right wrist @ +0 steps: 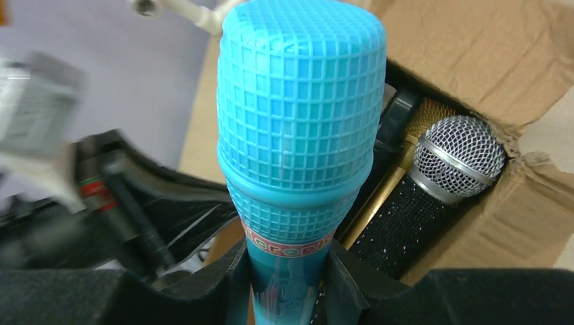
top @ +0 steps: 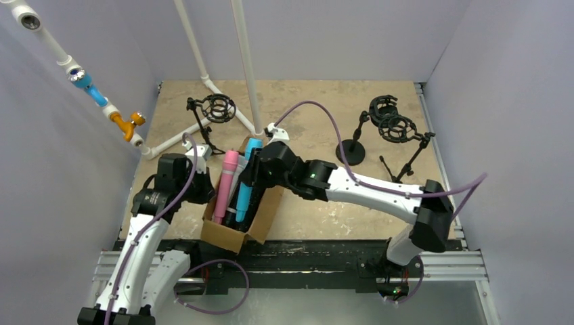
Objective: Attach the microphones to the stand
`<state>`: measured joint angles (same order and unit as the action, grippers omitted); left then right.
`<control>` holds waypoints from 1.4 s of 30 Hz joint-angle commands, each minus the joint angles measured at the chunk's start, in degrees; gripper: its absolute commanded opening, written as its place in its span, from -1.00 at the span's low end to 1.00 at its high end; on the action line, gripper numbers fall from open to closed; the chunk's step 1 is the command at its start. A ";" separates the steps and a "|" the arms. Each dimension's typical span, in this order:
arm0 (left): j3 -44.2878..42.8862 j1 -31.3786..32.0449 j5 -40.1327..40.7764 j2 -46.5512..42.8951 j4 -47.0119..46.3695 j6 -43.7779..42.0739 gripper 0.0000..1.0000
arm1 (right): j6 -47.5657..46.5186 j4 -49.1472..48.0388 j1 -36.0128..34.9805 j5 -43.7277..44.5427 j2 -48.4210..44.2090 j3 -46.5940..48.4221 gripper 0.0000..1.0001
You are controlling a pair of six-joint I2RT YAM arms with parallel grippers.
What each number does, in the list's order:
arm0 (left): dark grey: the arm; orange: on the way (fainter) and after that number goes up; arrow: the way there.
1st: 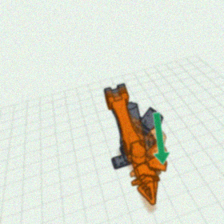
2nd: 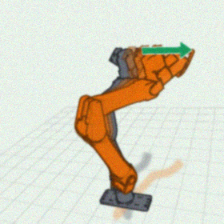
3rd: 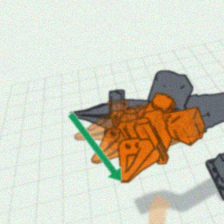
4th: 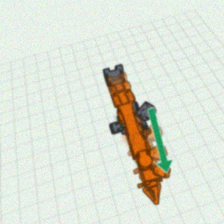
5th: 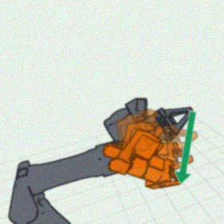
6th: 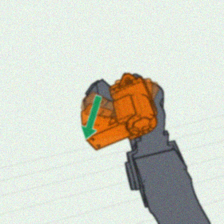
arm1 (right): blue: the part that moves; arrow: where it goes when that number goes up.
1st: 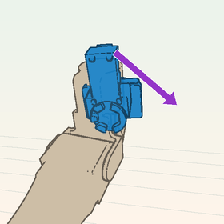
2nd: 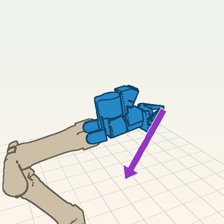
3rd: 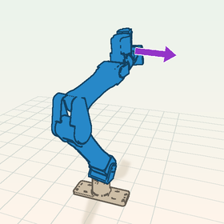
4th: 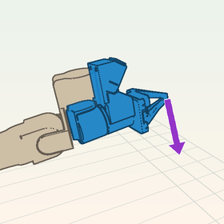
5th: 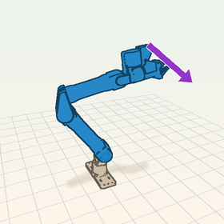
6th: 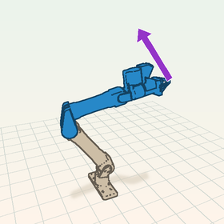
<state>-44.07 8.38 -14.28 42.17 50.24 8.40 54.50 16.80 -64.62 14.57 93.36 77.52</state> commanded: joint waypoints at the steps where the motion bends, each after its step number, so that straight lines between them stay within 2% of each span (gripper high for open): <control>1: -1.17 -1.74 1.26 -2.40 -5.72 2.83 -1.00 | -3.77 -2.63 1.74 -5.02 -7.64 -1.38 -0.68; 7: -0.58 -2.76 6.19 -5.00 -5.40 4.84 -1.00 | -7.08 1.41 9.61 -9.35 -11.27 -7.40 -0.70; 10: -0.45 -3.10 8.95 -6.09 -4.75 6.03 -1.00 | -10.19 3.94 12.39 -7.99 -9.72 -10.58 -0.70; 14: 0.02 -3.14 12.58 -7.78 -3.84 8.98 -1.00 | -13.23 2.68 14.28 -8.39 -4.71 -13.40 -0.71; 20: 0.60 -3.20 12.88 -7.38 -3.89 11.85 -1.00 | -17.32 1.36 14.59 -8.80 7.84 -8.89 -0.74; 26: 2.64 -3.20 11.18 -8.61 -4.27 13.18 -1.00 | -19.50 1.08 14.74 -9.72 14.62 -2.46 -0.78; 29: 4.07 -3.20 10.88 -9.49 -5.08 13.53 -1.00 | -18.63 0.76 14.91 -11.03 16.19 -0.80 -0.52; 32: 3.94 -3.19 10.04 -9.60 -5.34 13.72 -1.00 | -16.96 0.19 15.28 -12.62 16.16 -0.21 -0.06; 35: 3.35 -3.20 10.57 -9.24 -4.99 13.83 -1.00 | -15.54 -0.60 15.72 -14.35 14.79 -0.57 0.25; 39: 3.45 -3.20 11.19 -9.35 -5.16 14.07 -1.00 | -14.72 -1.31 15.75 -16.02 10.64 -2.05 0.40; 42: 3.78 -3.20 11.12 -9.82 -5.20 14.18 -1.00 | -14.69 1.40 16.24 -12.13 6.50 -2.30 0.31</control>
<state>-39.09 5.63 -2.33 33.36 51.53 20.23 38.74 18.11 -49.01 0.47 107.85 74.85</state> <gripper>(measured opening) 0.030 0.688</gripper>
